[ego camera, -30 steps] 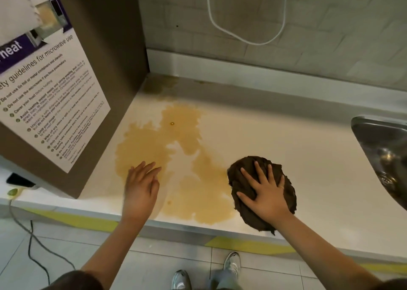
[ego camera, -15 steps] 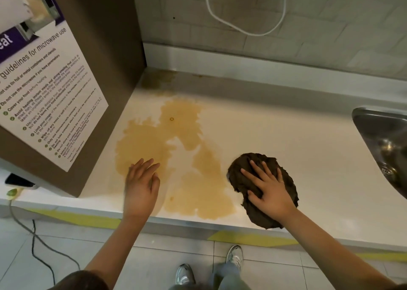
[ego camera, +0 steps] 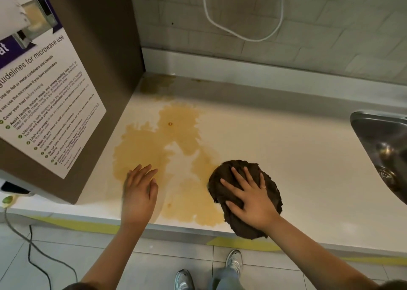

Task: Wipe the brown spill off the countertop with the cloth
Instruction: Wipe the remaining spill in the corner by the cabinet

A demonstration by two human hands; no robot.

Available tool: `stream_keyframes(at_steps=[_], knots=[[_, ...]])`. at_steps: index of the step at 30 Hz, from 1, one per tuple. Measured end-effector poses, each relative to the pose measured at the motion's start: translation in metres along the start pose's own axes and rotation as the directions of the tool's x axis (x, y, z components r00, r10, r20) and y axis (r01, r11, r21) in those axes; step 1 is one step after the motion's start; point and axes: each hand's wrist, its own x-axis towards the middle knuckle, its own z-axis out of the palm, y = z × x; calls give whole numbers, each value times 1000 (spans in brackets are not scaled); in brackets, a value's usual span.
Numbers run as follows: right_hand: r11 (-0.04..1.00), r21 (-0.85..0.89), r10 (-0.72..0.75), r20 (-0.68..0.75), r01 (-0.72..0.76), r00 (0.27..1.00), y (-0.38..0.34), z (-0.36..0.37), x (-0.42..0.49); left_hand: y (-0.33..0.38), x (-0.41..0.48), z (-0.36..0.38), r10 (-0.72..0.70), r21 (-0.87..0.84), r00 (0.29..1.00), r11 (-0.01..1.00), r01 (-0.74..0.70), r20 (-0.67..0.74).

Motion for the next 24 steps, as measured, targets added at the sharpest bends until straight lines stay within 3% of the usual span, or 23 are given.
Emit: stream_keyframes(at_steps=[6,11,17,24], knots=[[993,51,103,-6,-102,995,-12,-8,41,0,-1,0,-13,4,1000,1000,13,0],[993,36,-116,9,116,993,3,-1,5,1,-2,-1,-30,1,999,1000,30,-11],[970,-13,-243,19,243,970,-3,9,-28,1,0,2,-23,16,1000,1000,23,4],[984,15,-177,31,177,984,-8,1,9,0,-1,1,-29,16,1000,999,29,-10]])
